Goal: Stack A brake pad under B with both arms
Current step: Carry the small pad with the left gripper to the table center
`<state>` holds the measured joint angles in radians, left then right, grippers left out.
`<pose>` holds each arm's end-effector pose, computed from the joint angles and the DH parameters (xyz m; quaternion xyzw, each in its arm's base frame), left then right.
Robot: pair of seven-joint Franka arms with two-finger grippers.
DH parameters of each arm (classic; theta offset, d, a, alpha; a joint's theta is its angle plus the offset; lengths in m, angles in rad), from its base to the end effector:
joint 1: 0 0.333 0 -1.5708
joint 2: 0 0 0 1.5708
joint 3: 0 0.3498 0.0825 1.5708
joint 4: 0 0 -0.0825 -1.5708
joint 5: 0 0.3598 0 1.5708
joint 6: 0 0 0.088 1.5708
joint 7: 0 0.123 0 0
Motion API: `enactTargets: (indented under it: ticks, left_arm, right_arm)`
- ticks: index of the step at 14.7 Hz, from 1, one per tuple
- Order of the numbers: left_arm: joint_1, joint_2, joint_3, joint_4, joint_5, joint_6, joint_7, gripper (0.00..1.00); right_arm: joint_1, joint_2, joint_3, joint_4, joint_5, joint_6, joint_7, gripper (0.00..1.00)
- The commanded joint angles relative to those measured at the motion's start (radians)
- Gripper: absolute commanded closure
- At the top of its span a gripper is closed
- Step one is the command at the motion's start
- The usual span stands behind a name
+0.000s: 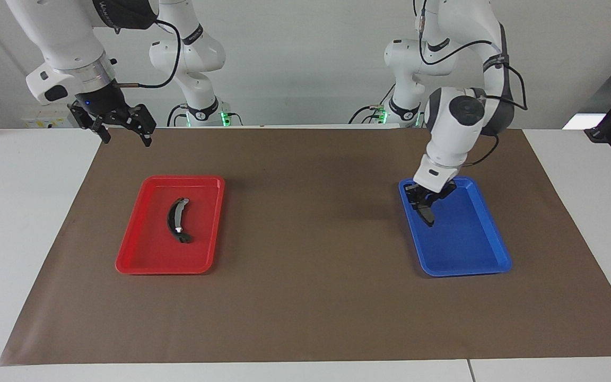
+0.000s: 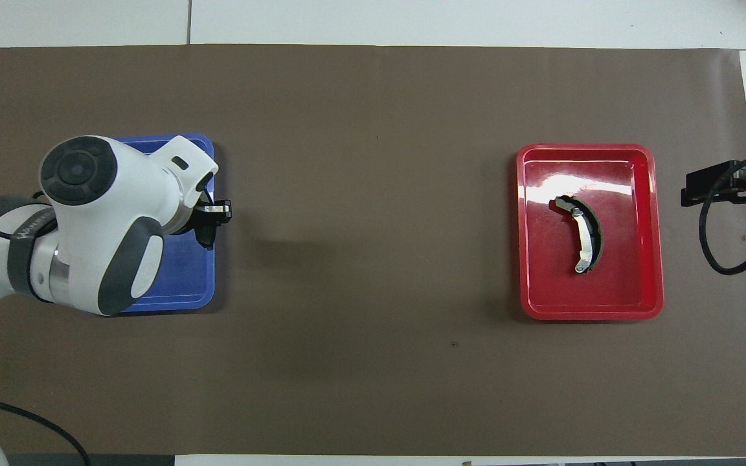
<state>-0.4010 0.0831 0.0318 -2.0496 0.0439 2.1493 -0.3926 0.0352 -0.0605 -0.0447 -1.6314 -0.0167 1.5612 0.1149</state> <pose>0.5134 -0.1964 0.4314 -0.9998 0.0002 -0.0151 0.0153 0.5078 -0.0077 0.6457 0.9980 -0.0621 -0.0045 0.0072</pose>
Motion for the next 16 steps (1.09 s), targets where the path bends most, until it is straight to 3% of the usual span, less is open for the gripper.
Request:
enactTargets:
  ticks: [1, 6, 9, 11, 13, 14, 16]
  left_arm:
    - [-0.132, 0.043, 0.014, 0.003, 0.01, 0.081, -0.118, 0.99]
    - [-0.3, 0.22, 0.014, 0.081, 0.008, 0.188, -0.213, 0.98]
    - [-0.335, 0.238, 0.013, 0.083, 0.005, 0.205, -0.207, 0.84]
    - [-0.343, 0.236, 0.01, 0.075, 0.004, 0.21, -0.203, 0.62]
    - [-0.343, 0.234, 0.01, 0.077, 0.004, 0.201, -0.203, 0.24]
    - [-0.341, 0.234, 0.011, 0.077, 0.004, 0.198, -0.201, 0.1]
    - [-0.328, 0.205, 0.013, 0.071, 0.004, 0.181, -0.193, 0.02]
  right_arm:
    - [-0.011, 0.004, 0.006, 0.008, 0.006, 0.0, 0.003, 0.0]
    - [-0.014, 0.002, 0.002, 0.002, 0.006, 0.0, 0.005, 0.0]
    - [-0.017, -0.002, -0.004, -0.004, 0.007, -0.003, 0.008, 0.0]
    - [-0.02, -0.004, -0.006, 0.002, 0.007, -0.001, -0.004, 0.0]
    - [-0.021, -0.007, -0.006, -0.005, 0.007, 0.0, -0.011, 0.0]
    - [-0.018, -0.01, -0.006, -0.027, 0.009, 0.04, -0.012, 0.0]
    - [-0.023, -0.042, -0.006, -0.128, 0.011, 0.15, -0.043, 0.0]
